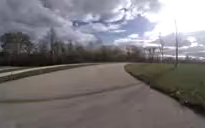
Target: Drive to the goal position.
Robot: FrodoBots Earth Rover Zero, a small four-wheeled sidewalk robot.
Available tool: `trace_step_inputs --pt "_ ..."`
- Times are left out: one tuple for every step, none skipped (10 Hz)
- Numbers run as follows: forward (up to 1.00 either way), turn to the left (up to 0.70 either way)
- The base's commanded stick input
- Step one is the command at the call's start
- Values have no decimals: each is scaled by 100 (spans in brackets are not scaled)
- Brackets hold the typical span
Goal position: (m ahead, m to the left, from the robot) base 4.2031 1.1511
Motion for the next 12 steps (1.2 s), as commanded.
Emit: trace_step_inputs --pt "100 0" --pt "100 0" --pt "100 0" --pt "100 0" --pt "100 0" --pt "100 0" --pt "100 0" --pt "100 0" --pt "100 0" --pt "100 0" --pt "100 -16" --pt "100 -35"
